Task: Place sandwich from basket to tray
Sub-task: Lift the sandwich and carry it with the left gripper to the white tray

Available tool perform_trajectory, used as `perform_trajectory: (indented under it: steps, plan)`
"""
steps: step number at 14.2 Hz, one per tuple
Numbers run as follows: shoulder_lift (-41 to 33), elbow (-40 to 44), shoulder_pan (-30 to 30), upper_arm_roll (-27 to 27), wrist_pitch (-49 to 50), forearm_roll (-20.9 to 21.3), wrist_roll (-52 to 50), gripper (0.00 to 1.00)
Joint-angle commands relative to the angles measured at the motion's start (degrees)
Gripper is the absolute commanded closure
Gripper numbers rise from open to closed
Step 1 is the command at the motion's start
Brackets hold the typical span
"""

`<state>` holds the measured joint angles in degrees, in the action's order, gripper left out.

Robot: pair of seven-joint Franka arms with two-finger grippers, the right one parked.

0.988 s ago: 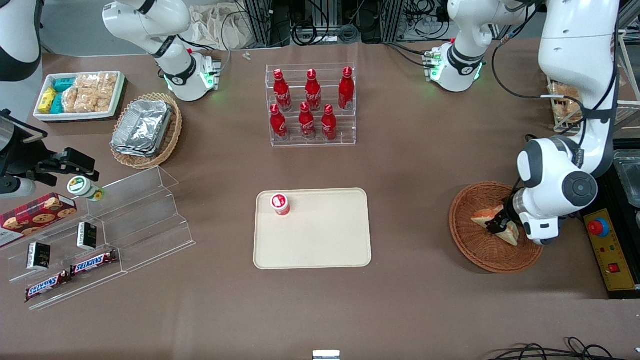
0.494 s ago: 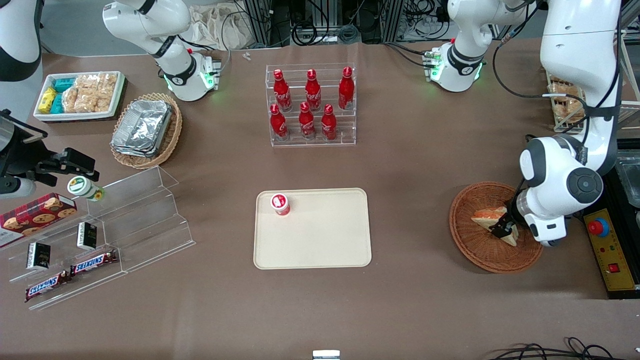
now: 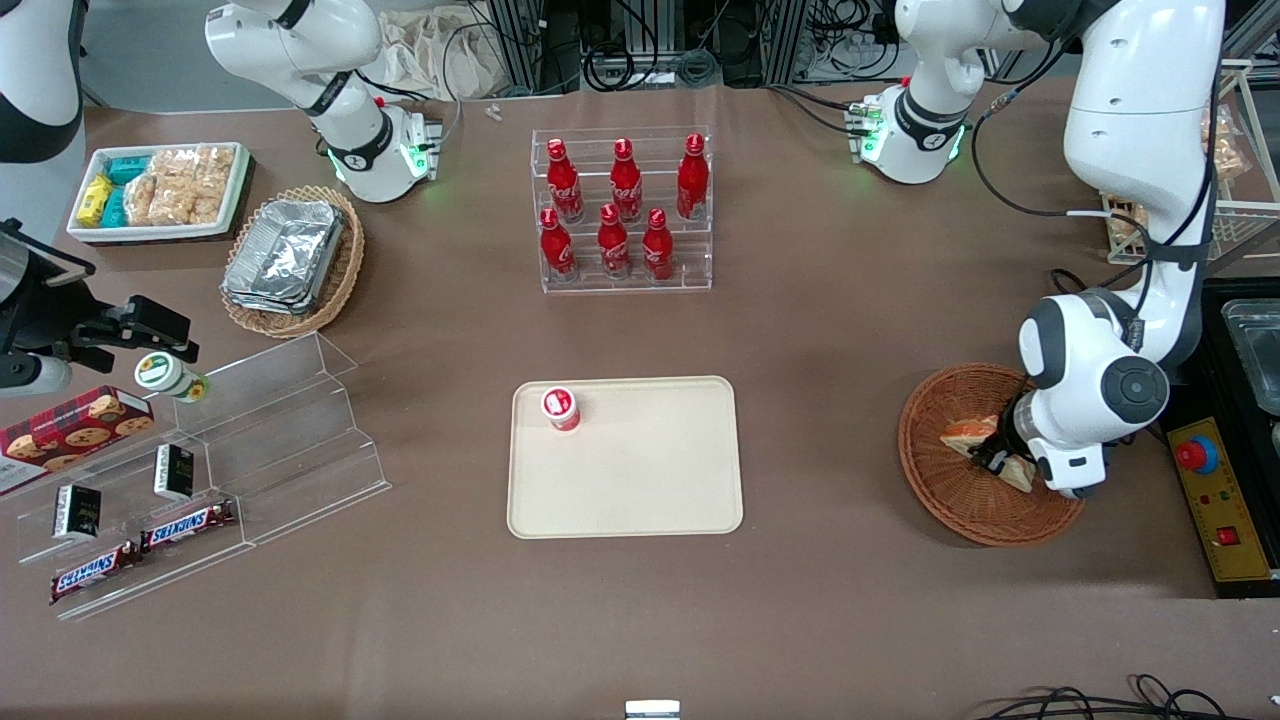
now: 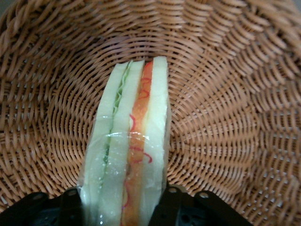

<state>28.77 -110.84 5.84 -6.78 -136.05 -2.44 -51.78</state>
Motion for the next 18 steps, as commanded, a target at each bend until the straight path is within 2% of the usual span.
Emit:
perform_trajectory:
  steps: [1,5,7,11,13,18]
  plan:
    - [-4.93,-0.52,0.66,-0.6,2.51,0.95,0.0,1.0]
    - [-14.26,7.54,1.62,0.36,27.62,0.6,12.63,1.0]
    - [-14.97,10.89,4.17,4.48,31.71,0.77,16.17,1.0]
    - [-11.56,12.66,9.52,13.7,28.31,0.68,14.78,1.0]
    - [-7.44,14.23,15.39,14.08,24.28,1.03,13.11,1.0]
    - [4.51,18.98,23.15,13.99,8.45,5.95,12.05,1.0]
